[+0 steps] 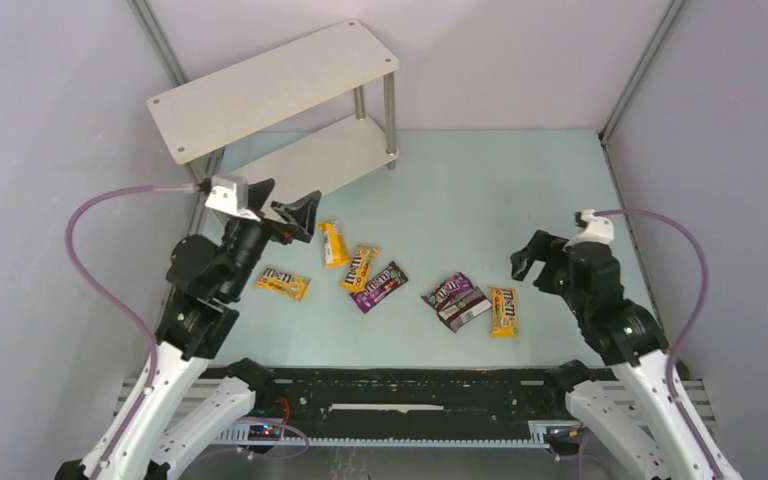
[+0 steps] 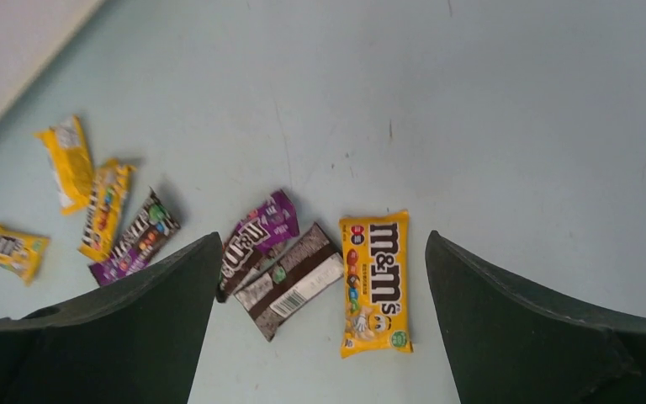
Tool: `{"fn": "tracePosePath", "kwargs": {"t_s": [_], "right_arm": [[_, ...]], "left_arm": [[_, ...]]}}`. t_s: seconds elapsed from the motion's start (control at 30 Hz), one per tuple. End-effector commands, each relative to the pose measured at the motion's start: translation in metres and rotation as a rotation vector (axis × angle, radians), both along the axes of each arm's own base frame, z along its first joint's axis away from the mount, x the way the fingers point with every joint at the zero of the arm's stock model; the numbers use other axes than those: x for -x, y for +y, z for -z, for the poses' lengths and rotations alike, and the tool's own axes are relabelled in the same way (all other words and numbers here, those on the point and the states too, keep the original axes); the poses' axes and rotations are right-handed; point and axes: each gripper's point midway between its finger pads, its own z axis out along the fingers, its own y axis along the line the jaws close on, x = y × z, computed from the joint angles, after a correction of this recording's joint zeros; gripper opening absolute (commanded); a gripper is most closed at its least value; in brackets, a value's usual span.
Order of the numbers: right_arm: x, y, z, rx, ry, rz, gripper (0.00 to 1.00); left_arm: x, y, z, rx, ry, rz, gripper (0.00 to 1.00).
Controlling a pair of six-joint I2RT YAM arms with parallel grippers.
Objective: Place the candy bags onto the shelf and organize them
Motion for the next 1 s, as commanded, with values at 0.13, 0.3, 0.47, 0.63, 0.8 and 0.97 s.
{"fn": "tracePosePath", "kwargs": {"t_s": [0.13,0.3,0.47,0.63,0.8,0.97], "right_arm": [[-0.030,0.031,0.038,0.084,0.144,-0.045,1.00],[-0.028,0.057,0.069,0.160,0.248,-0.126,1.00],[-0.016,0.076,0.093,0.151,0.352,-0.200,1.00],[-0.001,0.097,0.107,0.022,0.434,-0.291,0.97],[0.008,0.086,0.127,-0.081,0.507,-0.261,0.92],[0.010,0.056,0.151,-0.122,0.585,-0.143,0.85]], "left_arm": [[-0.013,-0.032,0.045,-0.021,0.178,0.141,1.00],[-0.014,-0.040,0.059,-0.023,0.234,0.182,1.00],[-0.014,-0.046,0.067,-0.020,0.276,0.214,1.00],[-0.014,-0.055,0.073,-0.020,0.317,0.260,1.00],[-0.013,-0.059,0.078,-0.017,0.339,0.282,1.00],[-0.013,-0.059,0.078,-0.016,0.343,0.283,1.00]]}}
